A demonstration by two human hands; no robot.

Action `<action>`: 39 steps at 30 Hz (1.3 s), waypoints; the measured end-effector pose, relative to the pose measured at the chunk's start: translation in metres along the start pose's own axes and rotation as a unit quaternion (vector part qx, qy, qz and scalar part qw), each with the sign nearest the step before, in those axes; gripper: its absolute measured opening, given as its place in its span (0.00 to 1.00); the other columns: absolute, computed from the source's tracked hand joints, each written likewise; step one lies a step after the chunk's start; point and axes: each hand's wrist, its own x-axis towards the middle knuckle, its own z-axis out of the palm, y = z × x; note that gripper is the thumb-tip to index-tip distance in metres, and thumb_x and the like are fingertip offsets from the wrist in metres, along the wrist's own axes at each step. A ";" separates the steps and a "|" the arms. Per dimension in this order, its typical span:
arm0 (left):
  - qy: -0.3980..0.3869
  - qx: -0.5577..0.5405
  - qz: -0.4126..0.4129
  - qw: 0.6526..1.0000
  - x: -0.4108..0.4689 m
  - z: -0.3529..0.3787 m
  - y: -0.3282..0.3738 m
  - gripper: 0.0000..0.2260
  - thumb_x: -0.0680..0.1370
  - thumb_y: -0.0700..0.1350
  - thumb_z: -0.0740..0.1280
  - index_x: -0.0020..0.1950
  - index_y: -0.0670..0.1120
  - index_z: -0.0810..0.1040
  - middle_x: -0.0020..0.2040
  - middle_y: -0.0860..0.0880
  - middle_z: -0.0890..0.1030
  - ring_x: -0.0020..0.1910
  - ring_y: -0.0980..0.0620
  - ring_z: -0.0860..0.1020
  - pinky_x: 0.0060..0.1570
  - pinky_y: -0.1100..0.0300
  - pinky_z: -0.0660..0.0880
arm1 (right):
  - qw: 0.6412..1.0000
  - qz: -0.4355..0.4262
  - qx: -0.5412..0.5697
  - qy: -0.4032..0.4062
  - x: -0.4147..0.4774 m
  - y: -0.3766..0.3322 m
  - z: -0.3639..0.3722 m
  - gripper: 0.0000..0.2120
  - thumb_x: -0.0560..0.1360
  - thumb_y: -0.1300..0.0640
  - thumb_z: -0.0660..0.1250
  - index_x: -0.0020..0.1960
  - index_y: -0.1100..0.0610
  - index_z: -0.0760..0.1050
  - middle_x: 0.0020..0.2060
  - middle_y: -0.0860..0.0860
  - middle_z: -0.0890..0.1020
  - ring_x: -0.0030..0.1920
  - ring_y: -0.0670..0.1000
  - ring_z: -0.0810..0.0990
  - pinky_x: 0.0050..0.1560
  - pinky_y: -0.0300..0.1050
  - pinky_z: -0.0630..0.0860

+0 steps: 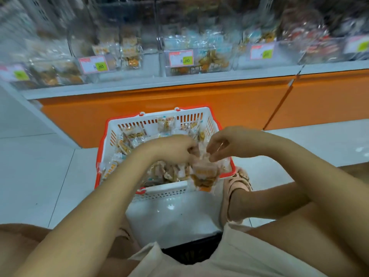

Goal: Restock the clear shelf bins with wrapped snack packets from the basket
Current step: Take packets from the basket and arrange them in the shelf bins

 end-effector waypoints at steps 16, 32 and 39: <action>0.286 -0.441 0.136 0.840 0.087 -0.087 0.072 0.10 0.75 0.45 0.71 0.53 0.44 0.76 0.41 0.50 0.84 0.38 0.48 0.84 0.36 0.55 0.81 | 0.905 0.003 0.174 0.388 0.007 0.019 -0.150 0.08 0.78 0.59 0.66 0.43 0.63 0.78 0.34 0.55 0.78 0.34 0.50 0.76 0.41 0.46 0.76; 0.439 -0.317 0.090 0.835 0.099 -0.153 0.005 0.20 0.78 0.65 0.55 0.44 0.51 0.77 0.39 0.51 0.78 0.41 0.51 0.80 0.39 0.55 0.79 | 0.920 -0.023 0.327 0.217 0.075 0.012 -0.205 0.20 0.68 0.58 0.76 0.58 0.61 0.77 0.56 0.57 0.81 0.43 0.53 0.84 0.39 0.38 0.79; 0.505 -0.124 -0.159 0.839 0.053 -0.186 -0.131 0.10 0.81 0.42 0.61 0.58 0.43 0.79 0.57 0.43 0.80 0.53 0.44 0.78 0.50 0.57 0.70 | 0.902 -0.081 0.248 0.345 0.177 -0.066 -0.230 0.10 0.68 0.58 0.77 0.46 0.57 0.79 0.44 0.56 0.82 0.41 0.54 0.81 0.49 0.56 0.81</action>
